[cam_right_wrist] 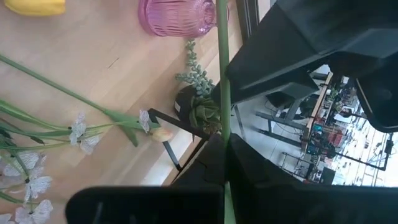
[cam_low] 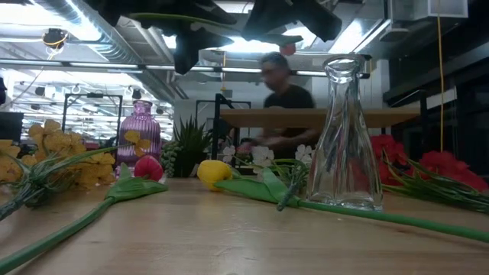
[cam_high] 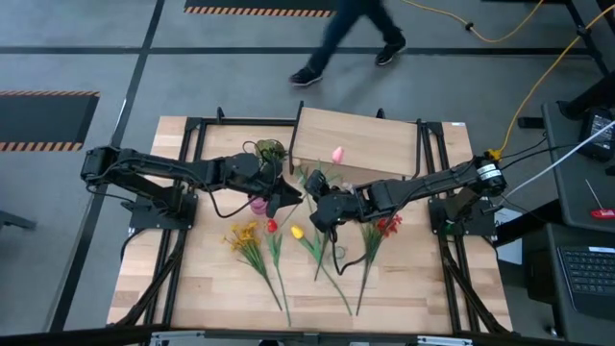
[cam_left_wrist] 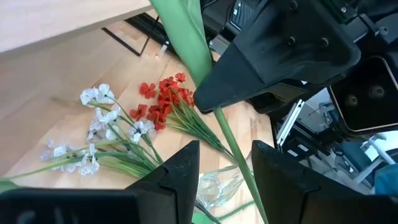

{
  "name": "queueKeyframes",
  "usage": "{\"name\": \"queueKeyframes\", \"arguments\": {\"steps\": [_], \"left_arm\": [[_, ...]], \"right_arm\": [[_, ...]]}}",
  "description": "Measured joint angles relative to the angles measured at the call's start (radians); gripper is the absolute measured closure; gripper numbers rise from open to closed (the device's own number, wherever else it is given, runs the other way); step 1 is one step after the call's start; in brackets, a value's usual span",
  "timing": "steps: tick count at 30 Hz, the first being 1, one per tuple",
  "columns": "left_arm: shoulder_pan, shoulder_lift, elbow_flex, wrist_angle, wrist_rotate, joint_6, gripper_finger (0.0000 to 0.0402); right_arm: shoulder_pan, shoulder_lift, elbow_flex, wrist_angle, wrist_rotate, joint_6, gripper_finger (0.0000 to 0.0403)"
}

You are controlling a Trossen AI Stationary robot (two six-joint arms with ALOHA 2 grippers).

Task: Pick and place flowers into a vace then onto a shelf
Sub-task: Put the pink flower into the violet vase

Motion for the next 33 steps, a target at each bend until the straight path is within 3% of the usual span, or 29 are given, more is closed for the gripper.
{"name": "queueKeyframes", "arguments": {"steps": [5, 22, 33], "left_arm": [[0.007, 0.000, 0.000, 0.003, -0.001, 0.003, 0.0263], [0.016, -0.001, -0.001, 0.003, 0.000, 0.019, 0.0267], [0.027, -0.003, -0.001, 0.004, 0.003, 0.098, 0.0352]], "right_arm": [[0.000, 0.000, 0.000, 0.017, -0.044, -0.001, 0.0403], [-0.035, 0.000, -0.001, 0.043, -0.042, -0.051, 0.0403], [-0.039, 0.000, -0.001, 0.042, -0.041, -0.046, 0.0403]]}}
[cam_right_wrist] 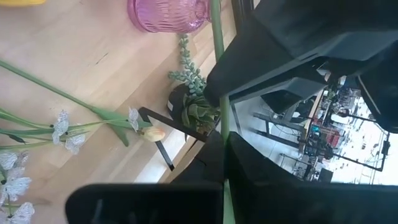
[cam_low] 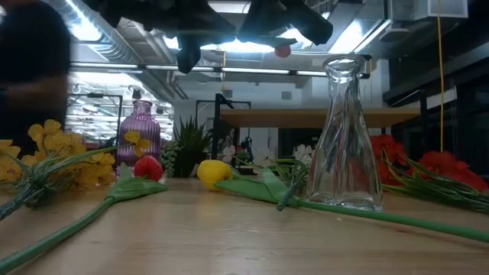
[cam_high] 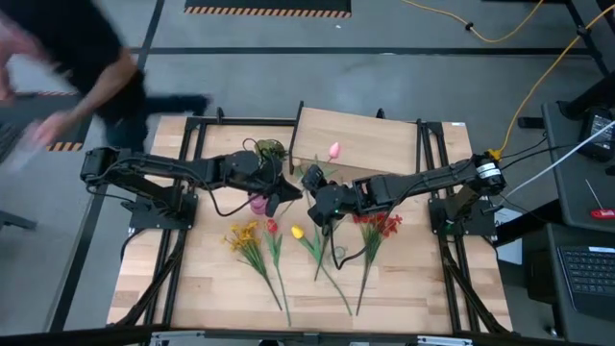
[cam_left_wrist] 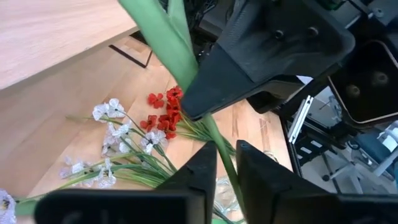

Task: Pick and place flowers into a vace then onto a shelf
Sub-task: Put the pink flower into the violet vase

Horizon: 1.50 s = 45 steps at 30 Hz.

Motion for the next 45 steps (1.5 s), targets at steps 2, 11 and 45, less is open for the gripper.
{"name": "queueKeyframes", "arguments": {"steps": [2, 11, 45], "left_arm": [[0.006, 0.000, 0.000, -0.001, 0.001, 0.000, 0.0367], [0.012, 0.000, -0.001, -0.012, 0.022, 0.017, 0.0396], [-0.001, -0.165, -0.056, 0.139, 0.003, 0.448, 0.0398]], "right_arm": [[0.000, 0.000, 0.000, -0.001, 0.002, 0.001, 0.0403], [0.001, 0.000, 0.000, 0.007, -0.001, 0.080, 0.0384], [0.183, -0.077, 0.002, -0.255, -0.089, 0.730, 0.0398]]}}
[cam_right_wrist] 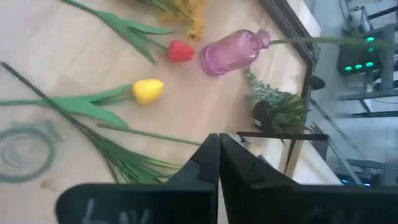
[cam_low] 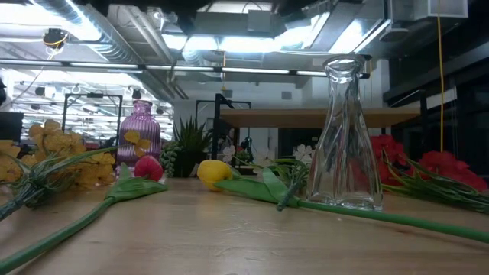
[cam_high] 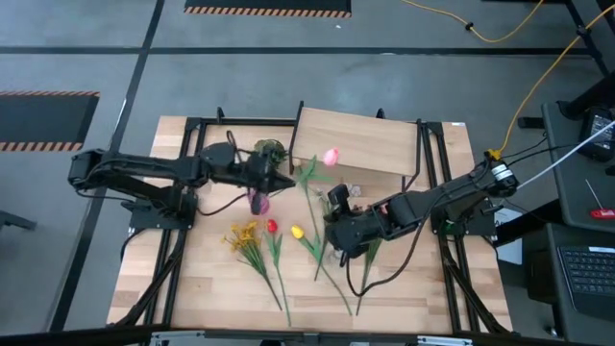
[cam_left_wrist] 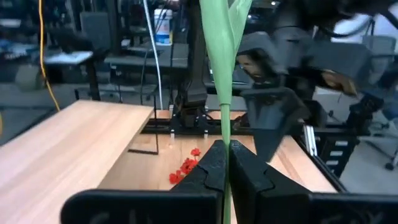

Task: Pick and place flowers into a vace then onto a shelf
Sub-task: Put the pink flower into the violet vase

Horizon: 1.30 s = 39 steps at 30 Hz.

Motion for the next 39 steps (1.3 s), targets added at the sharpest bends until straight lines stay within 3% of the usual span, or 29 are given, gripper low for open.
{"name": "queueKeyframes", "arguments": {"steps": [4, 10, 19, 26, 31, 34, 39], "left_arm": [[-0.062, -0.060, -0.050, 0.012, -0.081, 0.056, 0.0398], [-0.130, -0.146, -0.102, 0.008, -0.171, 0.060, 0.0398], [-0.200, -0.256, -0.171, -0.012, -0.329, 0.105, 0.0398], [-0.222, -0.280, -0.312, 0.249, -0.402, 0.162, 0.0398], [-0.221, -0.280, -0.375, 0.338, -0.441, 0.173, 0.0398], [-0.221, -0.279, -0.410, 0.380, -0.528, 0.174, 0.0398], [-0.209, -0.280, -0.445, 0.444, -0.535, 0.173, 0.0398]], "right_arm": [[-0.002, -0.003, -0.048, 0.050, 0.003, 0.019, 0.0399], [-0.022, -0.070, -0.282, 0.308, 0.021, 0.050, 0.0401], [-0.022, -0.352, -0.621, 0.717, 0.063, 0.063, 0.0402], [-0.032, -0.457, -0.921, 1.104, 0.062, 0.058, 0.0402], [-0.049, -0.460, -1.069, 1.402, 0.053, 0.047, 0.0402], [-0.052, -0.460, -1.128, 1.489, 0.030, 0.054, 0.0402], [-0.053, -0.460, -1.162, 1.511, 0.029, 0.056, 0.0402]]}}
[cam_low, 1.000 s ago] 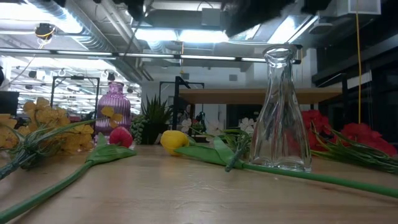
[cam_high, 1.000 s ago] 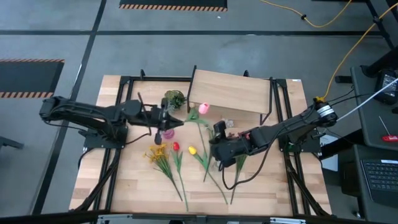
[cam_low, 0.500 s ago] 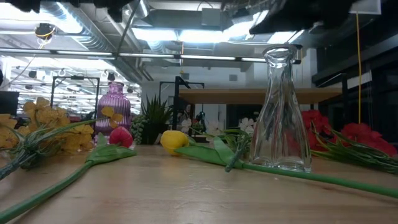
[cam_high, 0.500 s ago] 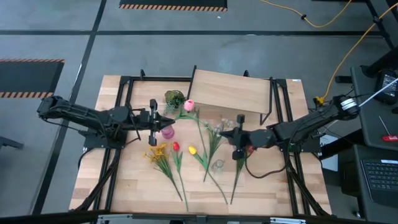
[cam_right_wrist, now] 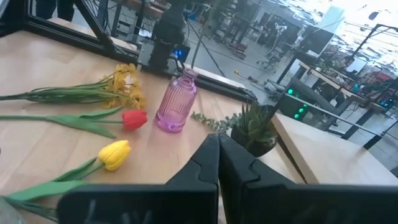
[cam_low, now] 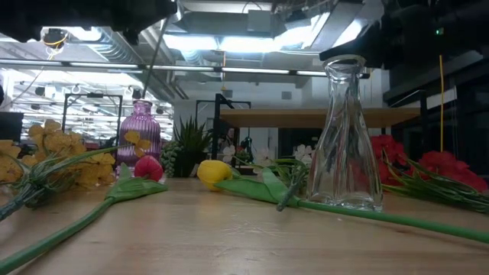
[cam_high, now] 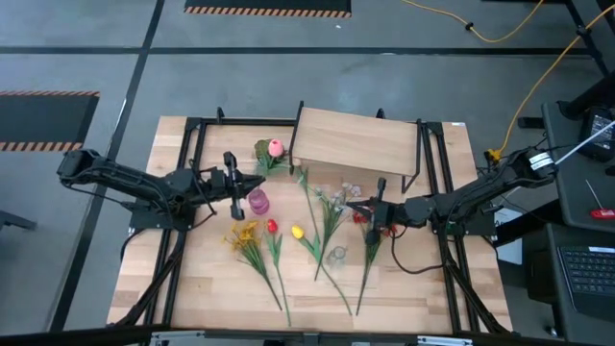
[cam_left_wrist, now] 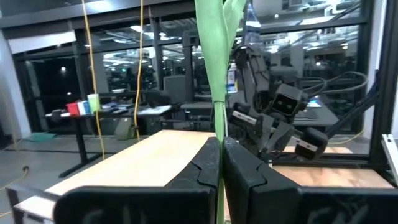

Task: Pick and place flowers into a vace then onto a shelf
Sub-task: Put the pink flower into the violet vase

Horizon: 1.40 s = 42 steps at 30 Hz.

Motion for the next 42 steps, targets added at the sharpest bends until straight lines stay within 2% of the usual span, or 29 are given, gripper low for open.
{"name": "queueKeyframes", "arguments": {"steps": [4, 9, 30, 42], "left_arm": [[0.013, 0.002, 0.000, -0.005, -0.003, -0.014, 0.0398], [0.014, 0.005, 0.000, -0.023, -0.054, -0.017, 0.0398], [0.014, 0.063, 0.000, -0.015, -0.059, -0.072, 0.0398], [0.013, 0.078, -0.001, -0.014, -0.176, -0.056, 0.0398]], "right_arm": [[0.000, 0.000, 0.000, 0.001, 0.000, 0.002, 0.0402], [0.000, 0.000, 0.000, 0.001, 0.000, 0.002, 0.0402], [0.000, 0.000, 0.000, -0.001, 0.000, 0.002, 0.0402], [0.000, 0.001, 0.000, -0.011, -0.001, 0.028, 0.0402]]}}
